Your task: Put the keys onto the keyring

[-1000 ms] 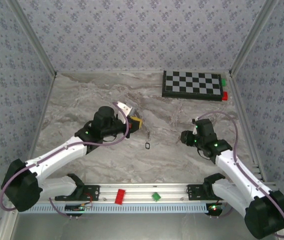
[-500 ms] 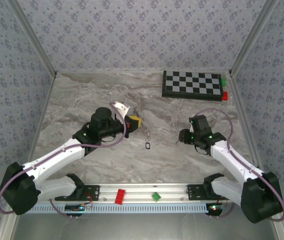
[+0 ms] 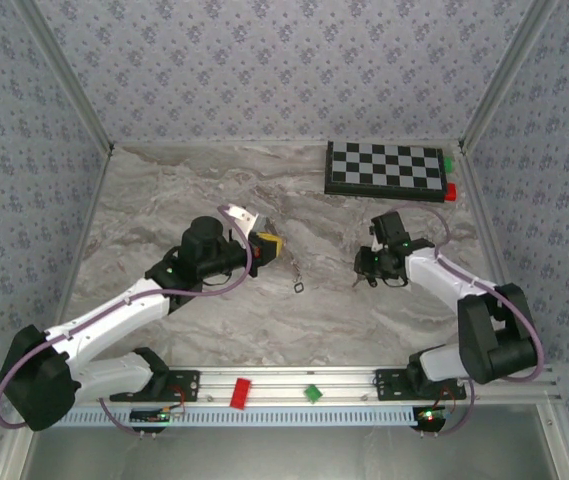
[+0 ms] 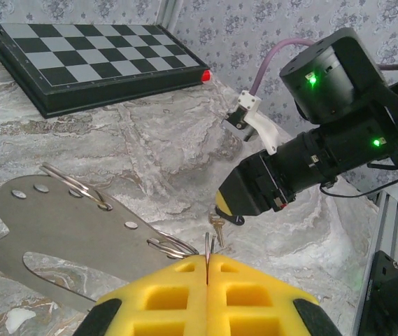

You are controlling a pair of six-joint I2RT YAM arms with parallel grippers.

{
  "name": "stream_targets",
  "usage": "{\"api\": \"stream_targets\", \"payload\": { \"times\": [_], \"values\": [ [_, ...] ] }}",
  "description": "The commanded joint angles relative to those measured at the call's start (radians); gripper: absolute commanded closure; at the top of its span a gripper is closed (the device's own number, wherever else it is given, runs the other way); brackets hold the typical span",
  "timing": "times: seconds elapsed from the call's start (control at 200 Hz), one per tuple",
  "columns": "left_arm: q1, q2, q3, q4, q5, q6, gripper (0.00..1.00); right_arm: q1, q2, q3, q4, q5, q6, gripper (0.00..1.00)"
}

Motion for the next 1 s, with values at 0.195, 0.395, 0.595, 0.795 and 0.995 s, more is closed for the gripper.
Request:
{"api": "stream_targets", "payload": {
  "times": [0.195,0.395,0.595,0.795,0.995],
  "values": [
    [-0.003,-0.030,-0.002,0.047,-0.008,-0.010,1.00,-0.024,0.102,0.078,-0.045,0.010,-0.019,0.70],
    [-0.003,-0.031,-0.003,0.047,-0.011,-0.011,1.00,0.005,0.174,0.109,-0.037,-0.008,-0.004,0.69],
    [-0.004,-0.031,-0.001,0.046,-0.012,-0.011,1.00,0.043,0.225,0.132,-0.040,-0.020,0.005,0.71],
    [-0.003,-0.025,-0.002,0.047,-0.012,-0.014,1.00,0.121,0.221,0.141,-0.034,-0.023,0.029,0.72],
    [-0.003,-0.030,-0.002,0.048,-0.012,-0.016,1.00,0.262,0.178,0.187,-0.057,-0.001,-0.021,0.72]
  ]
}}
